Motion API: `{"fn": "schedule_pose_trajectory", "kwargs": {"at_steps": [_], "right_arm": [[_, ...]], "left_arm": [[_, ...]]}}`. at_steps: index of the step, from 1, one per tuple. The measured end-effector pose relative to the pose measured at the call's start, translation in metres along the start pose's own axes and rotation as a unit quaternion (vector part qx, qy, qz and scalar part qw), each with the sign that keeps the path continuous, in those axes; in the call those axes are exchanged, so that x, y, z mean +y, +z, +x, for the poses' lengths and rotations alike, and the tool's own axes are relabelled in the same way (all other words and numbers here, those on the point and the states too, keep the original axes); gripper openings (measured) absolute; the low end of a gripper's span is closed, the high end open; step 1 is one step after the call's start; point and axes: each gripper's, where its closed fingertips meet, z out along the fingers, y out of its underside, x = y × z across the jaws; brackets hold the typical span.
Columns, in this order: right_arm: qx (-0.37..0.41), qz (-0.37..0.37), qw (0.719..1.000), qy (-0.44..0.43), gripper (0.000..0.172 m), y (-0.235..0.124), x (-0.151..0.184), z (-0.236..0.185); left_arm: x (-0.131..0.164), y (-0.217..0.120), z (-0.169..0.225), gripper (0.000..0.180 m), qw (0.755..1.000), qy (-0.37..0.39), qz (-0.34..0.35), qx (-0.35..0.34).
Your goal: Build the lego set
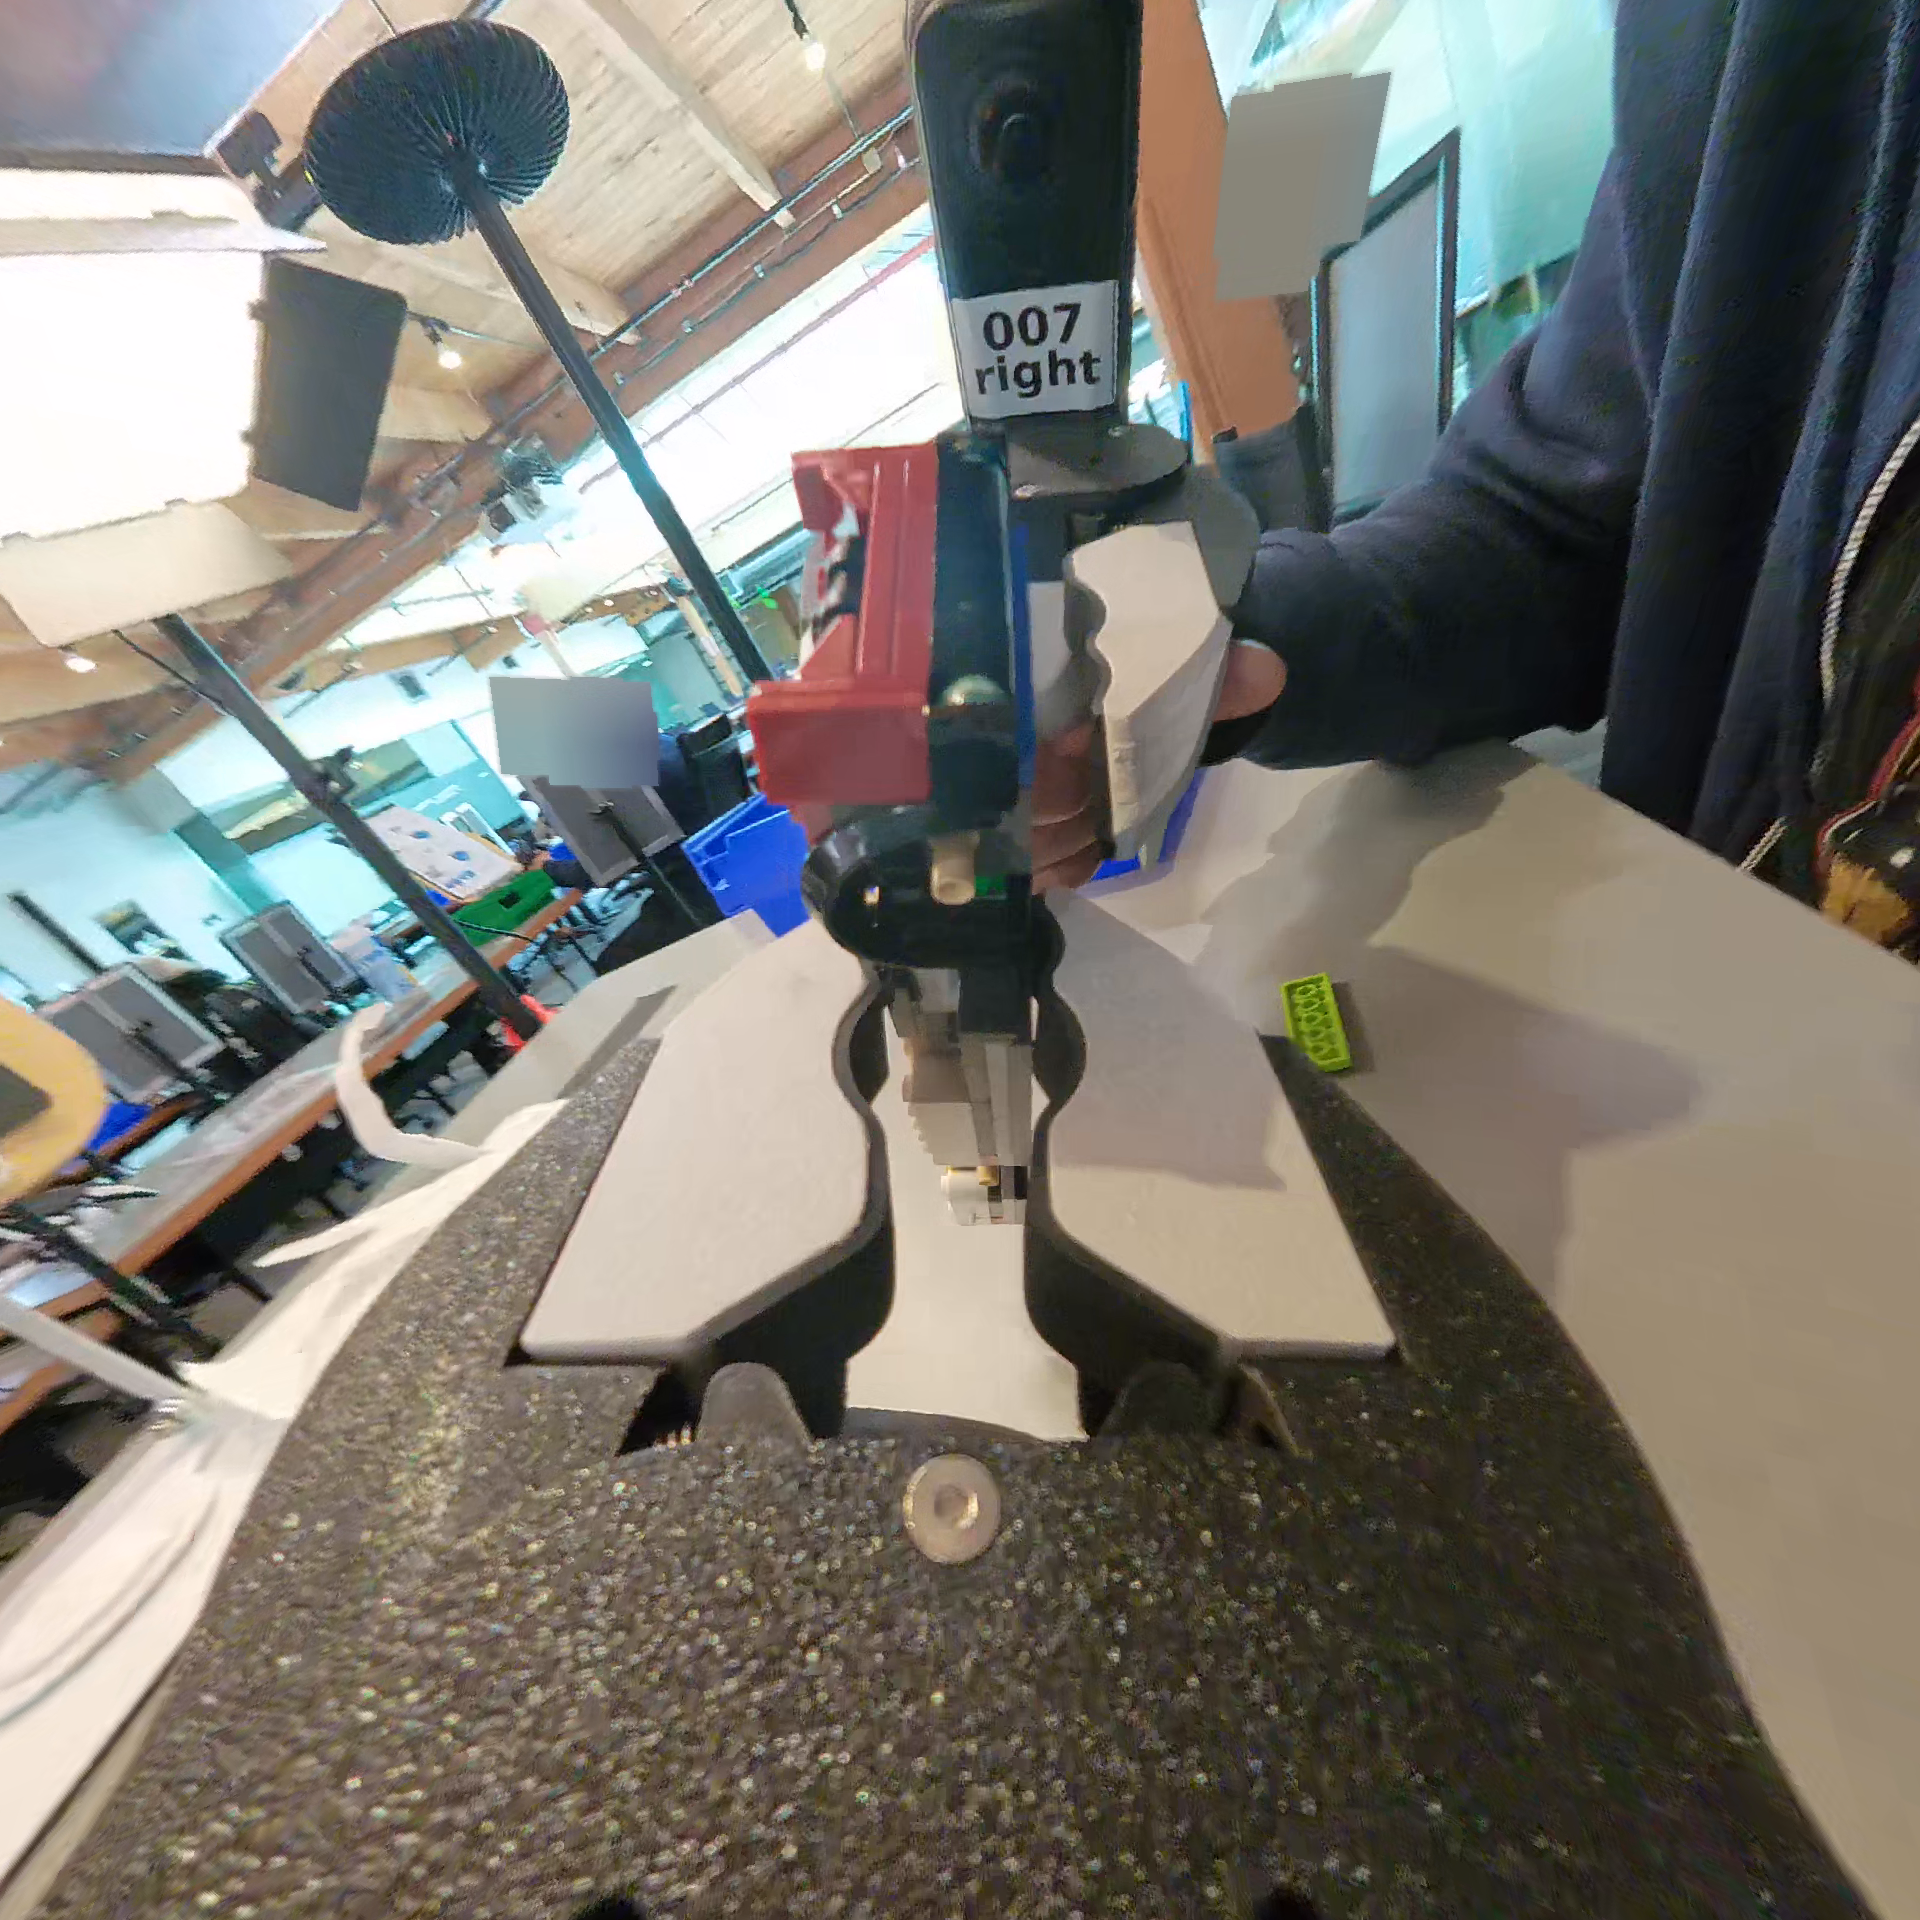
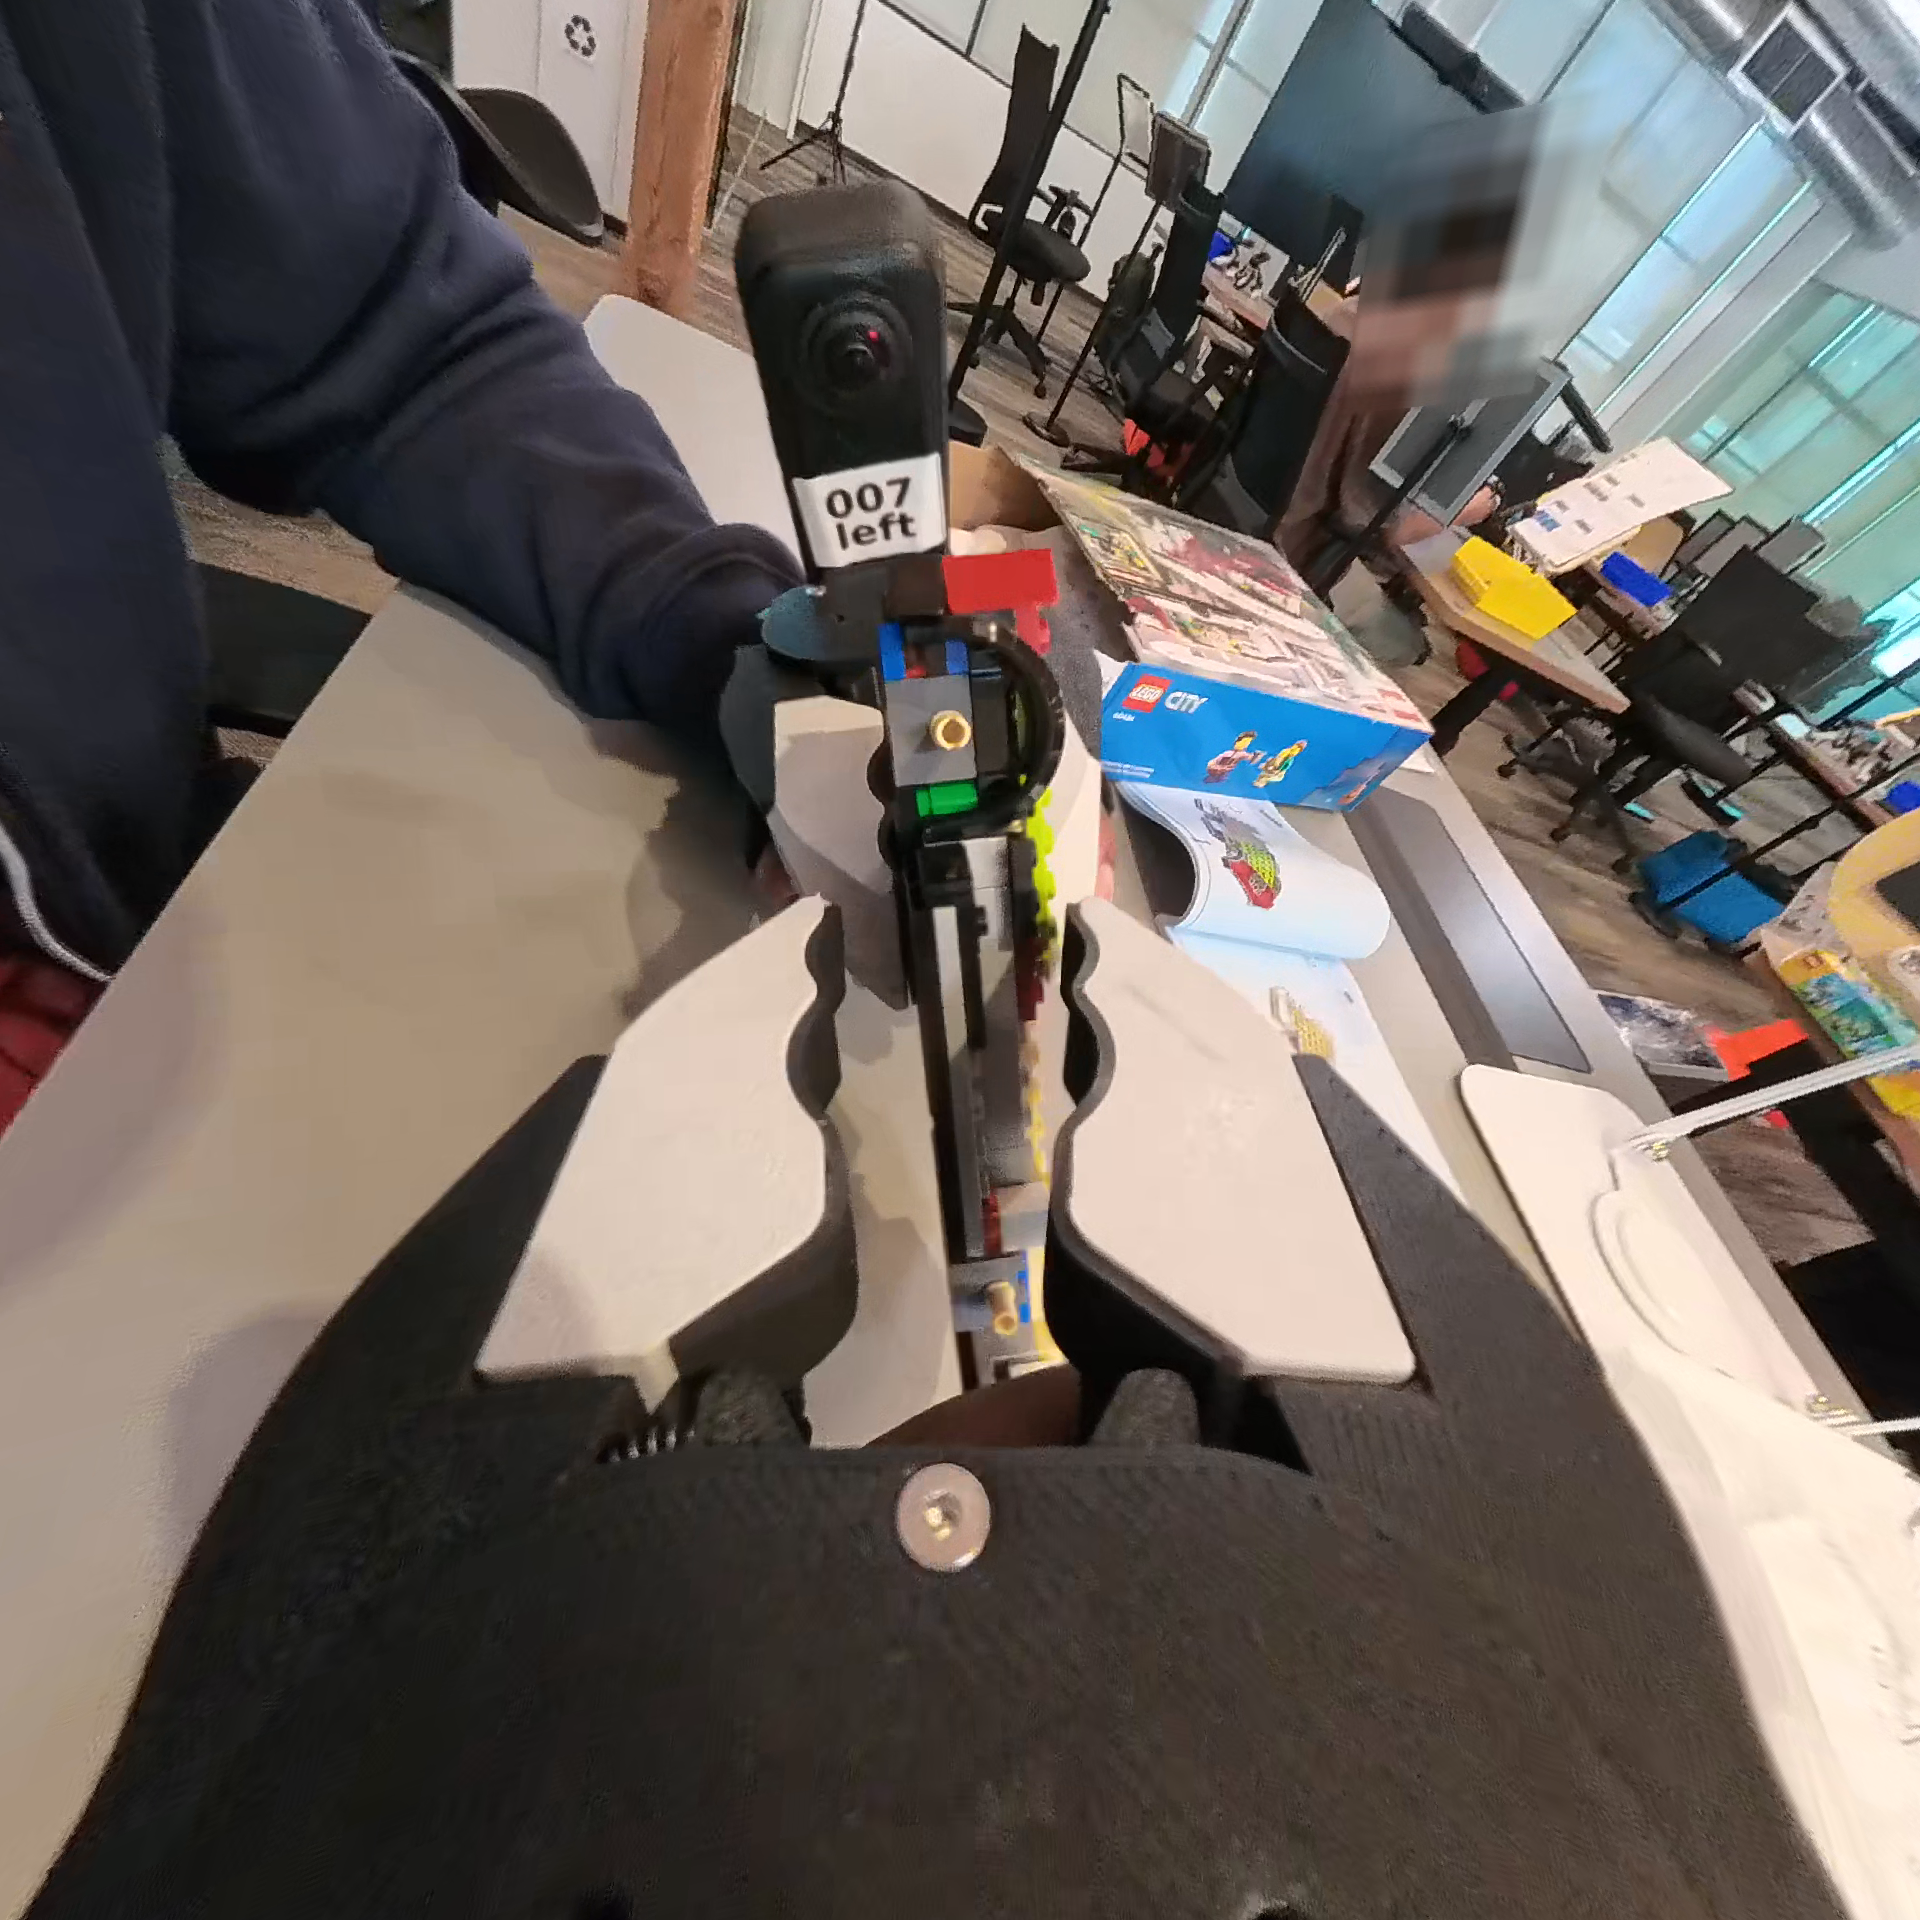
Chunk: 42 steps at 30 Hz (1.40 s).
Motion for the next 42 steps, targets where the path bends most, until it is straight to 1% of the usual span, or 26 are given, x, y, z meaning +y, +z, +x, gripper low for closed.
{"fn": "schedule_pose_trajectory", "kwargs": {"at_steps": [6,11,16,20,24,33,42], "right_arm": [[-0.023,0.003,0.999,0.049,0.038,0.001,-0.005,-0.001],[-0.013,0.001,0.997,0.07,0.033,0.005,-0.007,0.002],[-0.003,-0.004,0.997,0.073,0.028,0.007,-0.006,0.003],[-0.002,-0.011,0.998,0.066,0.027,0.007,-0.005,0.0],[-0.001,-0.012,0.999,0.041,0.028,0.005,-0.006,-0.006],[0.004,-0.02,0.998,-0.061,0.027,0.0,-0.004,-0.02],[-0.001,-0.011,0.997,-0.075,0.027,-0.003,-0.002,-0.023]], "left_arm": [[-0.003,-0.001,0.002,0.024,0.999,-0.044,0.02,0.024],[-0.005,-0.002,0.002,0.024,0.996,-0.075,0.032,0.035],[-0.004,-0.002,0.004,0.024,0.996,-0.075,0.028,0.042],[-0.003,-0.002,0.007,0.024,0.997,-0.053,0.021,0.045],[-0.005,-0.001,0.012,0.024,0.999,-0.013,0.013,0.047],[-0.005,0.0,0.023,0.024,0.996,0.068,-0.014,0.06],[-0.003,0.001,0.025,0.024,0.993,0.096,-0.03,0.068]]}}
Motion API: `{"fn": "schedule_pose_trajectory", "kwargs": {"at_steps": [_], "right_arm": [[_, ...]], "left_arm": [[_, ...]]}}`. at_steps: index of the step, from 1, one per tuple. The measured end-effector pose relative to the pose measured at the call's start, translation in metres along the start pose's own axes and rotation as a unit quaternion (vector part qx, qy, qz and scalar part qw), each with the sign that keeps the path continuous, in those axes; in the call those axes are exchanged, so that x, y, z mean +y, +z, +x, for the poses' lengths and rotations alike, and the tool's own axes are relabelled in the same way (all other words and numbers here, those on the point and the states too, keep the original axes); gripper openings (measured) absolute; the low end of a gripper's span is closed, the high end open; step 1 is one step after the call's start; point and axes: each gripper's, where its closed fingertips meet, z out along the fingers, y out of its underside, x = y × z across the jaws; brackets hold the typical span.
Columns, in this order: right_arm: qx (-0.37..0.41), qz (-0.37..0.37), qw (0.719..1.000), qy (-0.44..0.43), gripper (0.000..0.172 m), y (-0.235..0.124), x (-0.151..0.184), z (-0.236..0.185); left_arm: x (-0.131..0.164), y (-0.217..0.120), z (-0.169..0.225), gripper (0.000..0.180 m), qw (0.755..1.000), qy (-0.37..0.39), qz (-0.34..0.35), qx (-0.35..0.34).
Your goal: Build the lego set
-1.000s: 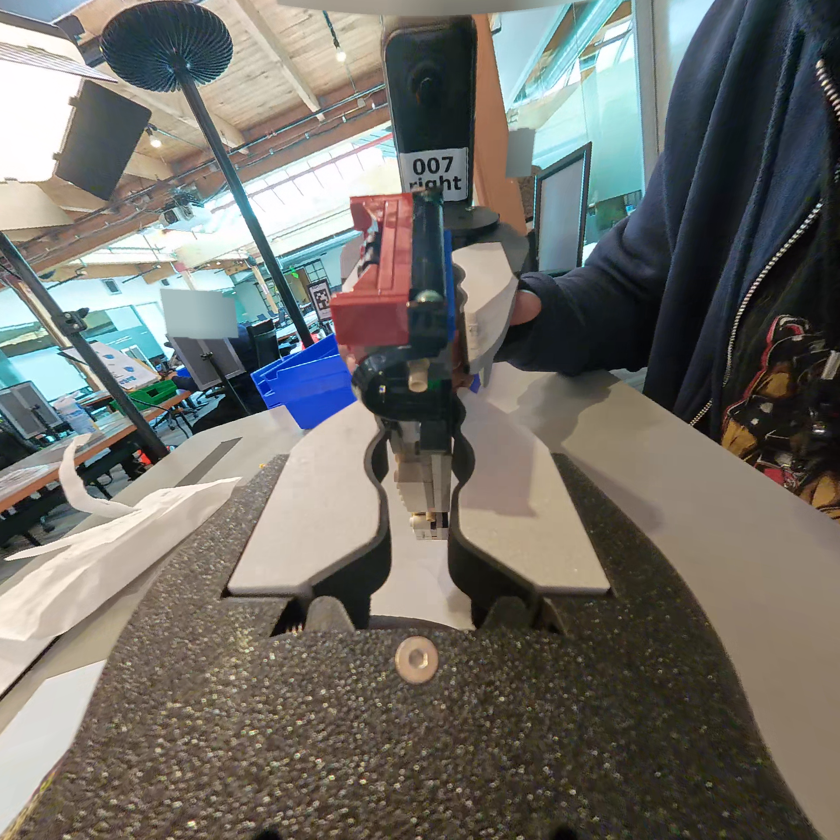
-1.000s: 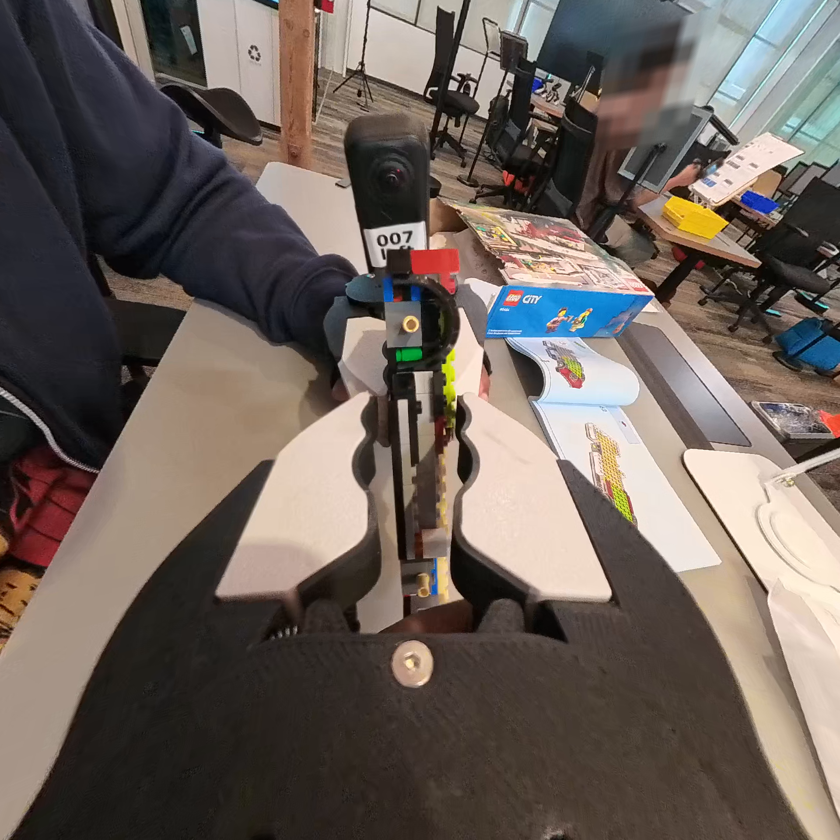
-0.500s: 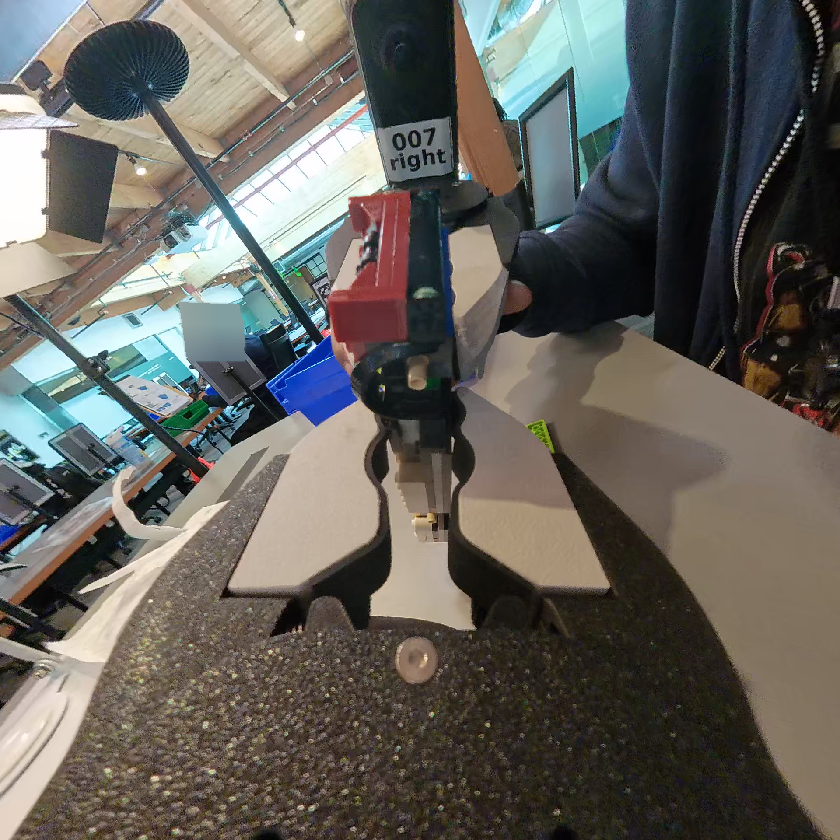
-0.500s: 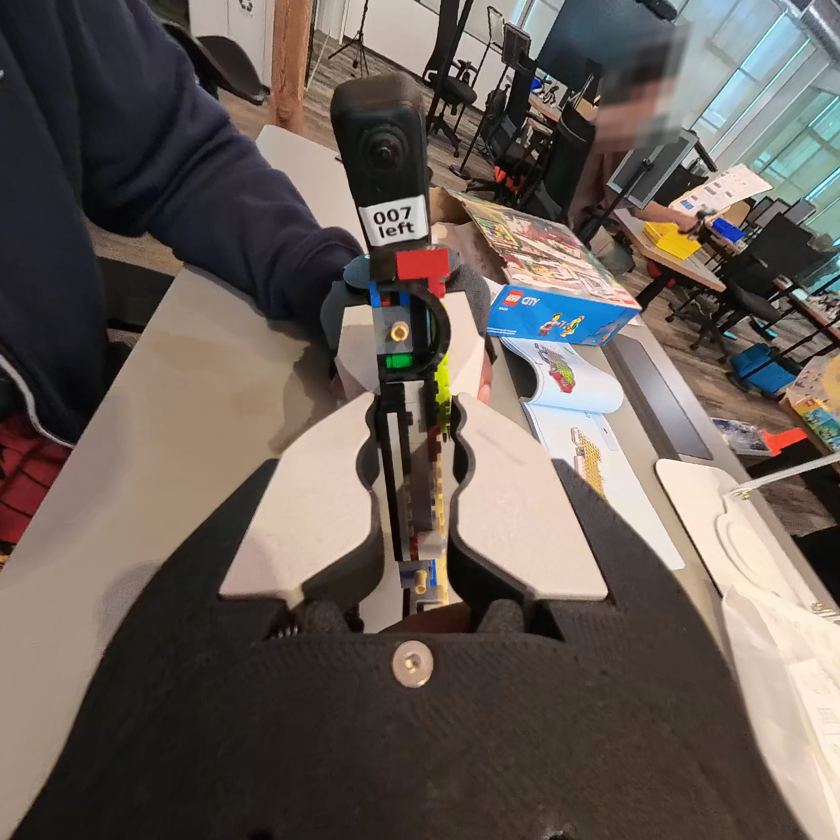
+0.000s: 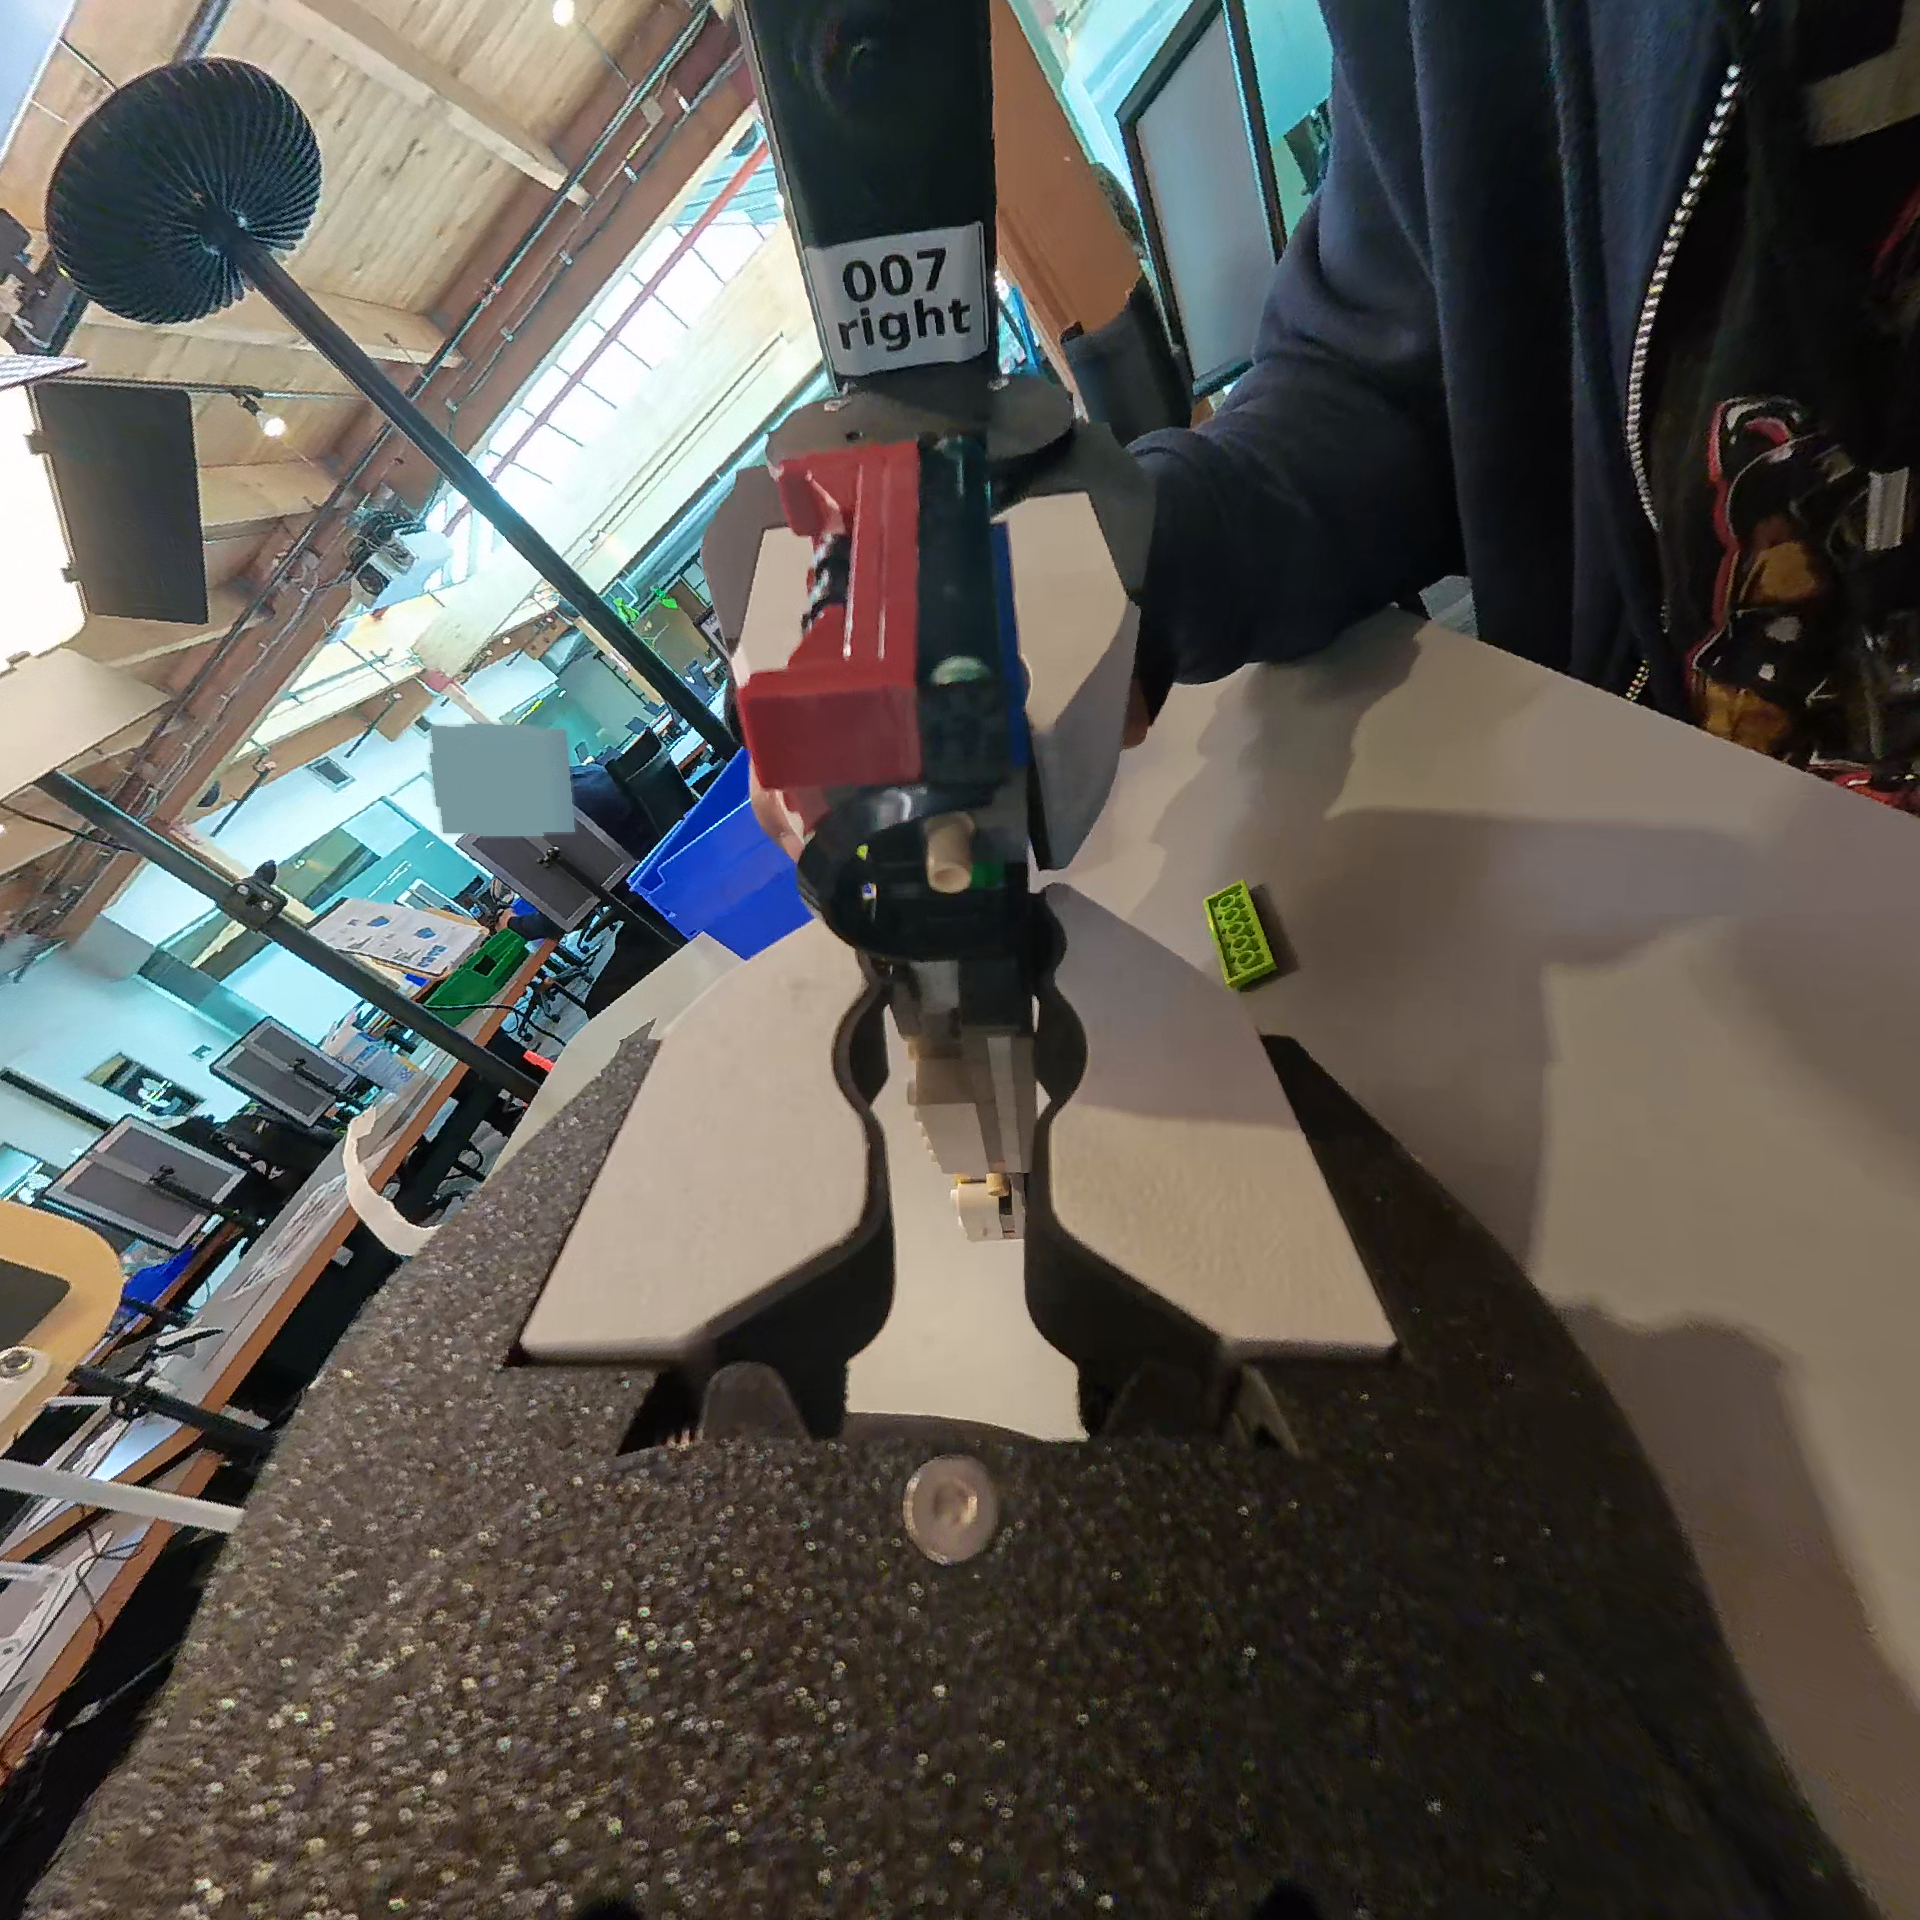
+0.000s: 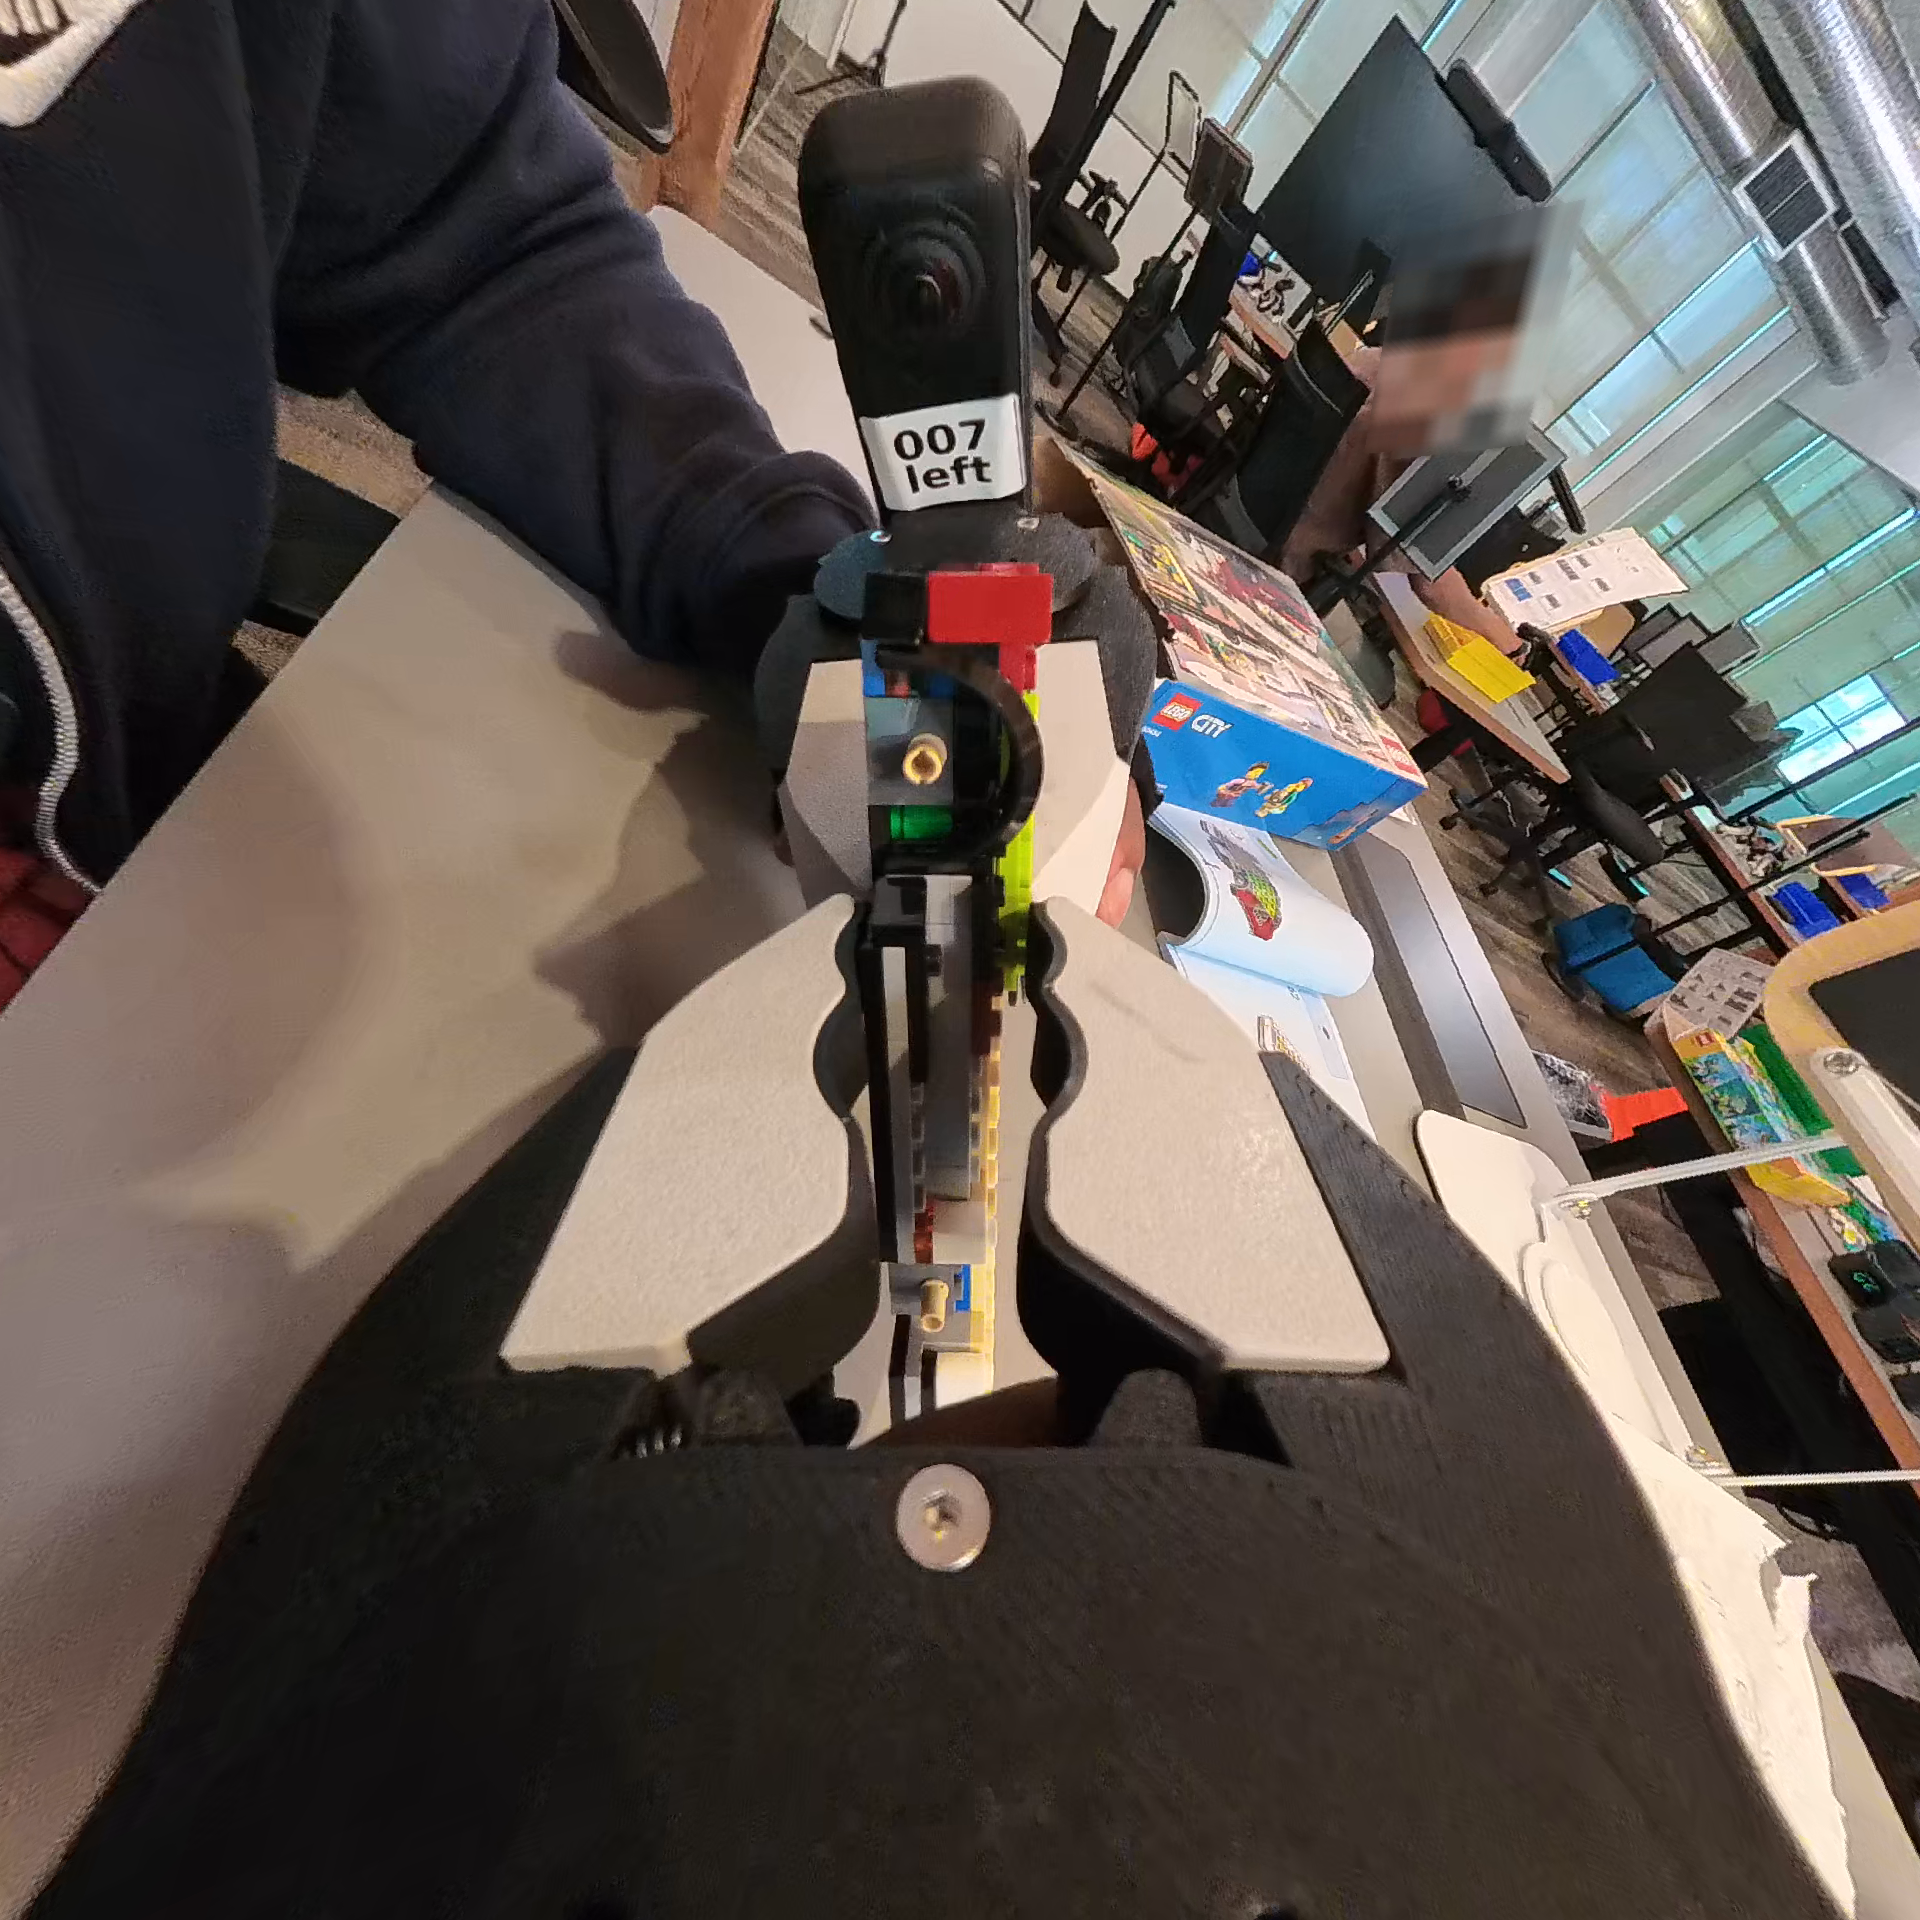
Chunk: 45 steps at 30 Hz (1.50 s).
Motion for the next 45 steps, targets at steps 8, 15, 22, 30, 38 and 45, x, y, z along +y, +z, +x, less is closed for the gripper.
{"fn": "schedule_pose_trajectory", "kwargs": {"at_steps": [8,15,22,30,38,45], "right_arm": [[-0.009,0.003,1.0,-0.022,0.027,-0.004,0.001,-0.006],[-0.005,0.001,0.998,-0.057,0.051,-0.006,0.002,-0.015],[0.003,0.043,0.994,-0.098,0.04,-0.01,-0.015,-0.026],[0.007,0.053,0.992,-0.111,0.028,-0.01,-0.015,-0.029],[0.0,0.053,0.992,-0.111,0.027,-0.011,-0.015,-0.031],[-0.002,0.054,0.992,-0.114,0.027,-0.012,-0.015,-0.033]], "left_arm": [[0.0,0.002,0.004,0.025,0.999,0.028,-0.018,0.007],[0.004,0.002,0.009,0.024,0.995,0.076,-0.056,0.021],[0.01,0.004,0.013,0.024,0.991,0.102,-0.083,0.028],[0.011,0.004,0.015,0.024,0.99,0.102,-0.091,0.037],[0.011,0.004,0.015,0.024,0.99,0.104,-0.091,0.036],[0.011,0.005,0.015,0.024,0.989,0.109,-0.091,0.032]]}}
